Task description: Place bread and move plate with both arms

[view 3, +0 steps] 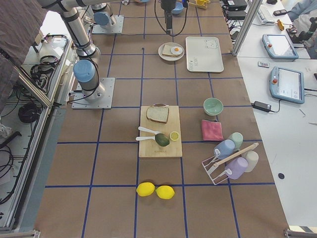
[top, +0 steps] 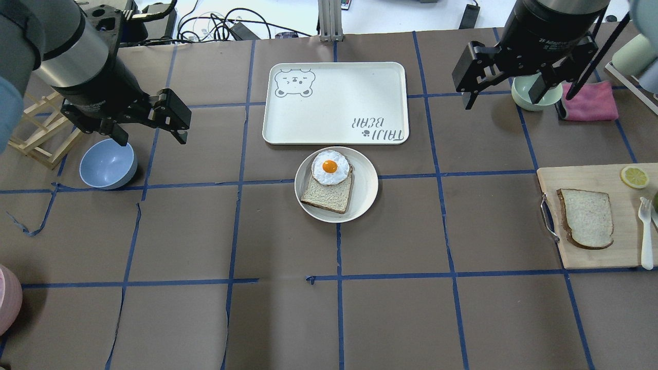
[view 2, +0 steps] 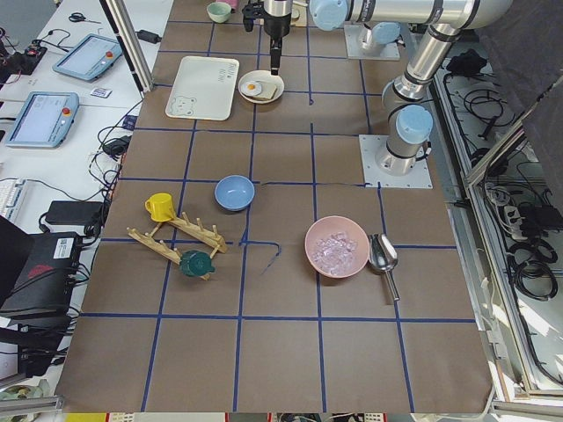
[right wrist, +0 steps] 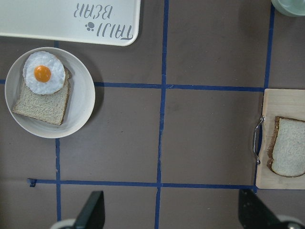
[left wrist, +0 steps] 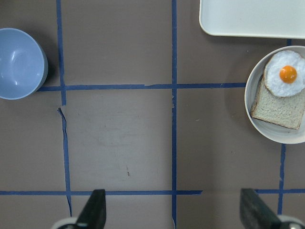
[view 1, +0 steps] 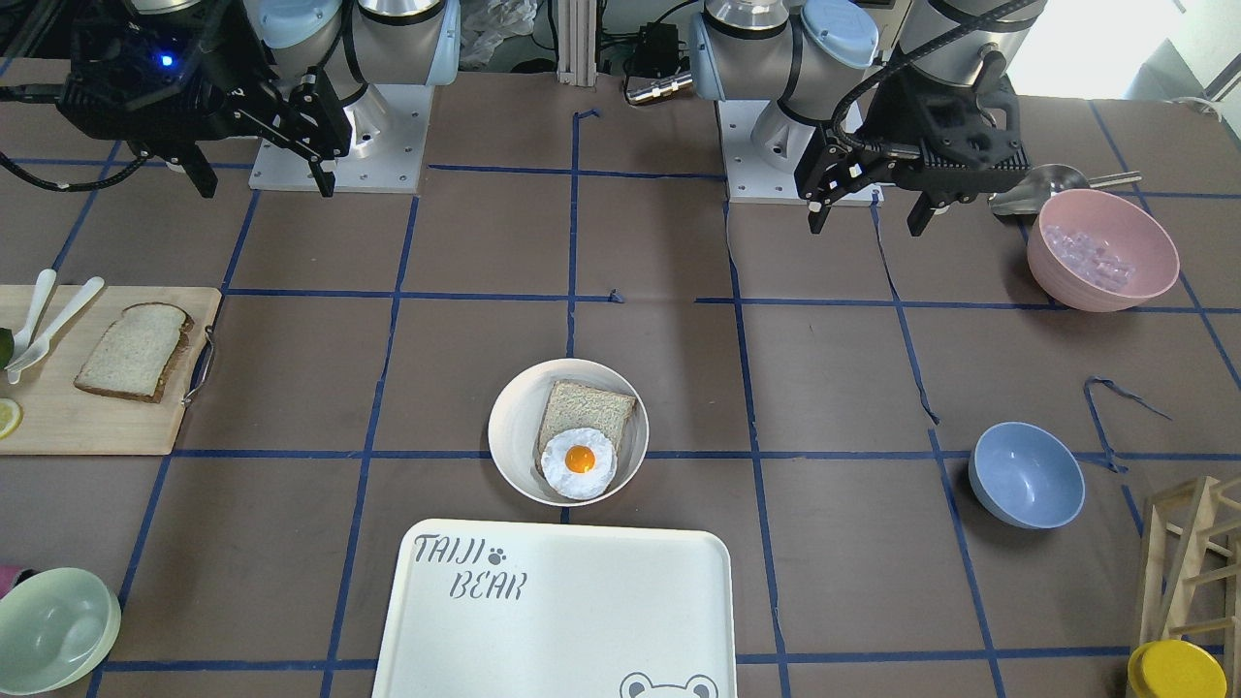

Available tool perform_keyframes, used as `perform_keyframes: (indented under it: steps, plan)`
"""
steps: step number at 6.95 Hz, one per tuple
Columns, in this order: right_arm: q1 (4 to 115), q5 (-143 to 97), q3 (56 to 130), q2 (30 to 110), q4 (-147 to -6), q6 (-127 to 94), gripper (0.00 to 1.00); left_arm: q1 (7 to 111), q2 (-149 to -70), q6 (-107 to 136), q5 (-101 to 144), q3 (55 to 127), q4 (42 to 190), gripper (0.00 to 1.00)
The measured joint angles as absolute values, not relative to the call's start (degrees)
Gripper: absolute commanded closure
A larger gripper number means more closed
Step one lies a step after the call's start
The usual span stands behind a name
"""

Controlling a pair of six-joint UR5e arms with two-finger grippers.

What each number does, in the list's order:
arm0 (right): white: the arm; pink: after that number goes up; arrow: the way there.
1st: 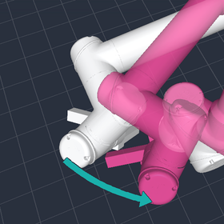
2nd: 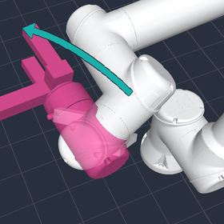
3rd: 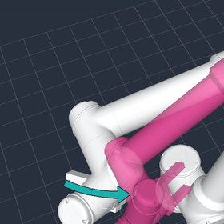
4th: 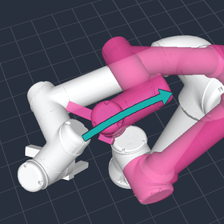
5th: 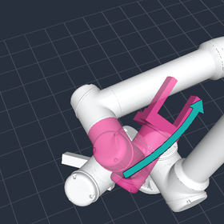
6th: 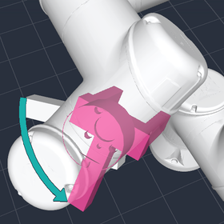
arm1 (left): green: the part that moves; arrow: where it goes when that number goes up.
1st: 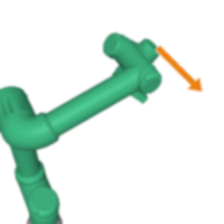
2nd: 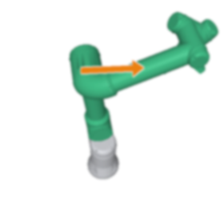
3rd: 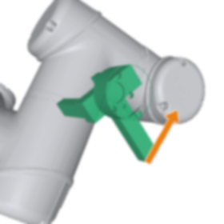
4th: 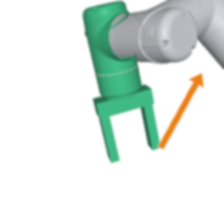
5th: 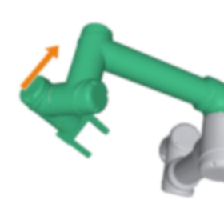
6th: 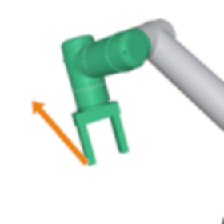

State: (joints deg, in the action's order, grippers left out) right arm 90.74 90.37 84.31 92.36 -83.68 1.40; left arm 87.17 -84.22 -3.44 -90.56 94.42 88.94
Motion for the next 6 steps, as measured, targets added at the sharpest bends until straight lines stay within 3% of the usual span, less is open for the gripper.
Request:
perform_keyframes:
  steps: [6]
  plan:
    - [90.9, 94.3, 82.6, 92.6, -83.8, -1.0, 0.00, 87.1, -84.2, -3.5, -90.5, 94.8, 88.9, 0.00]
